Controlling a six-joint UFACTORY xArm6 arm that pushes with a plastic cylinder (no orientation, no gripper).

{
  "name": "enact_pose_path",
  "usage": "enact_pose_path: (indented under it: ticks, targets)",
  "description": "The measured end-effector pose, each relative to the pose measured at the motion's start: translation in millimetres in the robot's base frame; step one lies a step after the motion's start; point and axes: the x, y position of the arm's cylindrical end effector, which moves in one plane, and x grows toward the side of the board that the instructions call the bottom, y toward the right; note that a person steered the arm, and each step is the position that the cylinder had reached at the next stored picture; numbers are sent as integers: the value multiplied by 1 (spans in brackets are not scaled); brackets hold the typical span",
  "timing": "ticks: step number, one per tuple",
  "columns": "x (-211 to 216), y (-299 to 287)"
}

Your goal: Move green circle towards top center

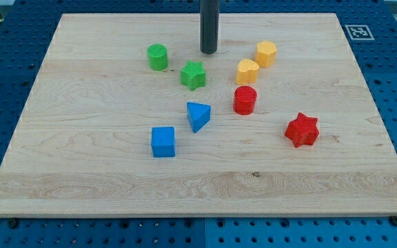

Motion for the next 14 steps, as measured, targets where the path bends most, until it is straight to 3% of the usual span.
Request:
enact_pose_path:
  ticks: [1, 2, 3, 4, 6, 9, 14]
  targets:
    - [-26, -40]
    - [-29, -123]
    - [0, -157]
    - [51, -157]
    - [39, -143]
    - [42, -70]
    - [-35, -48]
